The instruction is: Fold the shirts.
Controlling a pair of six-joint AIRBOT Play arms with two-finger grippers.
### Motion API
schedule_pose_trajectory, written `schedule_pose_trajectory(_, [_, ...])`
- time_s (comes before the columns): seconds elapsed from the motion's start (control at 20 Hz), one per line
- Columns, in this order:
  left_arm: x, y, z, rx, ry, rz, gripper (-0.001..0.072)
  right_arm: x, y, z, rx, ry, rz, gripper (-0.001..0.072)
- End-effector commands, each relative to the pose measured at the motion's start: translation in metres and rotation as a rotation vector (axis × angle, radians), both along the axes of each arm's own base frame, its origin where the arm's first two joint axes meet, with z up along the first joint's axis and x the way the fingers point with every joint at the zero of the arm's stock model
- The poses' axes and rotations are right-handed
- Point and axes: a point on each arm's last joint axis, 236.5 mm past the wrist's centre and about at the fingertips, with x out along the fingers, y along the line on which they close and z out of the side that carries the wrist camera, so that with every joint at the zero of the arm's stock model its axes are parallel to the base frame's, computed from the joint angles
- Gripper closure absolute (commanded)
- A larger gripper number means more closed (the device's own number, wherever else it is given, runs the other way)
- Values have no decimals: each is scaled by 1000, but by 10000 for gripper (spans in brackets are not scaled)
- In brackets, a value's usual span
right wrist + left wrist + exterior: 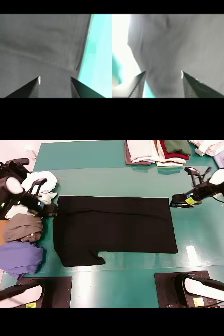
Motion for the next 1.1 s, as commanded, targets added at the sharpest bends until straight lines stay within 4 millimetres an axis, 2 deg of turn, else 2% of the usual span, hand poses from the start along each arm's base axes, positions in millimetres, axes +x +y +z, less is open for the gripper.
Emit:
schedule_pose_trajectory(0.0, [-84, 10, -16, 37, 74, 77, 185, -25, 2, 19, -9, -71, -8, 272])
schedule_pose_trajectory(0.05, [-108, 9, -27, 32, 107, 108, 185, -31, 3, 20, -9, -79, -9, 272])
schedule_pose_trajectory(0.15, [-139, 1, -48, -6, 157, 167, 185, -37, 3, 24, -12, -92, -9, 272])
schedule_pose_trajectory(0.3, [-164, -17, -70, -83, 235, 197, 185, -39, 4, 31, -13, -111, -8, 272])
schedule_pose_trajectory(0.6, [-172, -42, -92, -196, 250, 262, 186, -38, 16, 35, 41, -122, -7, 272])
schedule_pose_trajectory(0.75, [-158, -59, -89, -287, 201, 283, 188, -38, 22, 37, 65, -120, -6, 272])
schedule_pose_trajectory(0.8, [-153, -62, -84, -303, 185, 272, 308, -42, 22, 36, 63, -110, -1, 272])
schedule_pose_trajectory(0.85, [-148, -62, -78, -304, 161, 242, 557, -46, 22, 36, 58, -100, 17, 272])
schedule_pose_trajectory(0.9, [-141, -62, -71, -303, 136, 215, 683, -52, 20, 37, 57, -86, 22, 273])
schedule_pose_trajectory(1.0, [-127, -61, -53, -299, 92, 191, 683, -71, 6, 28, 55, -39, -17, 273])
schedule_pose_trajectory(1.05, [-123, -60, -47, -294, 78, 179, 683, -88, -8, 14, 49, 14, -59, 273])
